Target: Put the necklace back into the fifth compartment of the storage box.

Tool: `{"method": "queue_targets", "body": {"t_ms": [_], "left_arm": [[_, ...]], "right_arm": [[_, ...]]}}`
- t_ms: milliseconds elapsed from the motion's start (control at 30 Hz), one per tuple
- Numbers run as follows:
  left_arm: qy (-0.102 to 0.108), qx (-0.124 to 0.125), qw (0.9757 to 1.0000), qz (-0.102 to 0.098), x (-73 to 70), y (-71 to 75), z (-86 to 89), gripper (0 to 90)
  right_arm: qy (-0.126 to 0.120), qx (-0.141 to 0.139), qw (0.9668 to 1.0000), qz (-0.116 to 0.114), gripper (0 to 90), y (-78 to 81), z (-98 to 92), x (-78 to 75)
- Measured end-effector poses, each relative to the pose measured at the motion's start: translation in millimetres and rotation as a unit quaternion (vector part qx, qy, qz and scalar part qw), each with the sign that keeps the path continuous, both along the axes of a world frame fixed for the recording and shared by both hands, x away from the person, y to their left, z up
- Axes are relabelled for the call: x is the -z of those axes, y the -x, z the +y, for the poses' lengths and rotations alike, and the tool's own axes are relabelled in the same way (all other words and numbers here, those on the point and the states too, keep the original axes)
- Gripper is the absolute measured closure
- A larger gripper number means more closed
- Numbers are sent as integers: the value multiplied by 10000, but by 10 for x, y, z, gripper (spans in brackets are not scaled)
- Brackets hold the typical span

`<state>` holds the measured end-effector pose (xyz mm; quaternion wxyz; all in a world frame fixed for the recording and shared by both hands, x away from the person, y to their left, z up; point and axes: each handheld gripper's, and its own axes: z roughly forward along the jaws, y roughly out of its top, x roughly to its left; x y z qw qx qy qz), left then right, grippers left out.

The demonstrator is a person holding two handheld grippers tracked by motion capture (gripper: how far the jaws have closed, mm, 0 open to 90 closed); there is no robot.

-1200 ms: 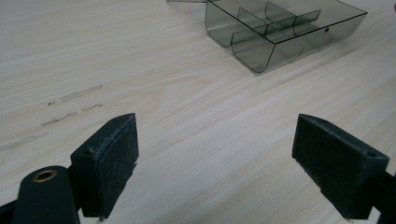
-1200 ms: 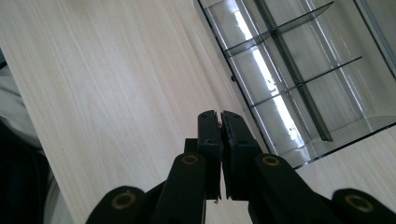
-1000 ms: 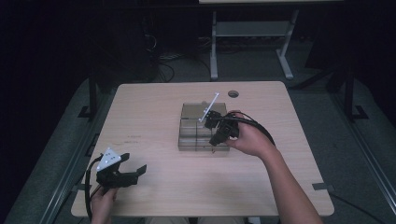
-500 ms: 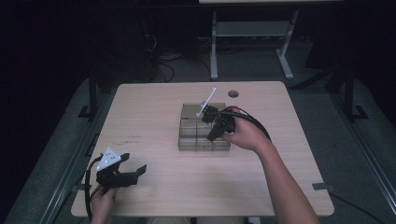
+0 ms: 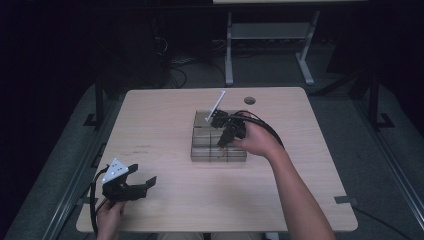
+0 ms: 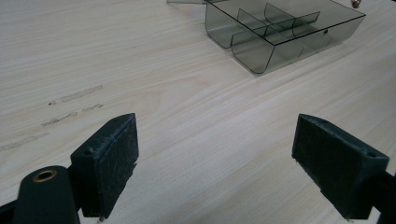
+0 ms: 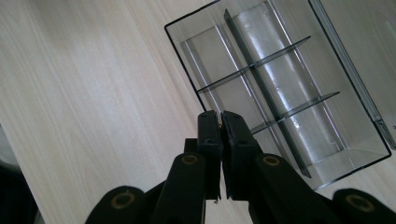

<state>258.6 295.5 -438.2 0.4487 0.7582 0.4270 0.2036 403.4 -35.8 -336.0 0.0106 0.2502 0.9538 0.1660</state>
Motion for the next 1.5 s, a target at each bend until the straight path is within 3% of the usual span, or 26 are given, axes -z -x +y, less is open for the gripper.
{"method": "queue_targets", "body": {"t_ms": [633,867,967,1067,1500], "left_arm": [[48,-17,10000,-47,-22,15,34,143],[94,17,10000,-19,-9,8,14,143],[95,-11,10000,-21,-9,12,20,143],[142,-12,9999,6,-6,6,27,143],[137,0,9999,0,-9,6,27,143]], "right_arm": [[109,175,9996,198,862,-261,170,176],[252,307,9988,280,861,-351,164,288],[110,355,9986,381,860,-374,167,339],[186,424,9975,528,860,-414,170,457],[223,458,9965,660,860,-457,193,662]]}}
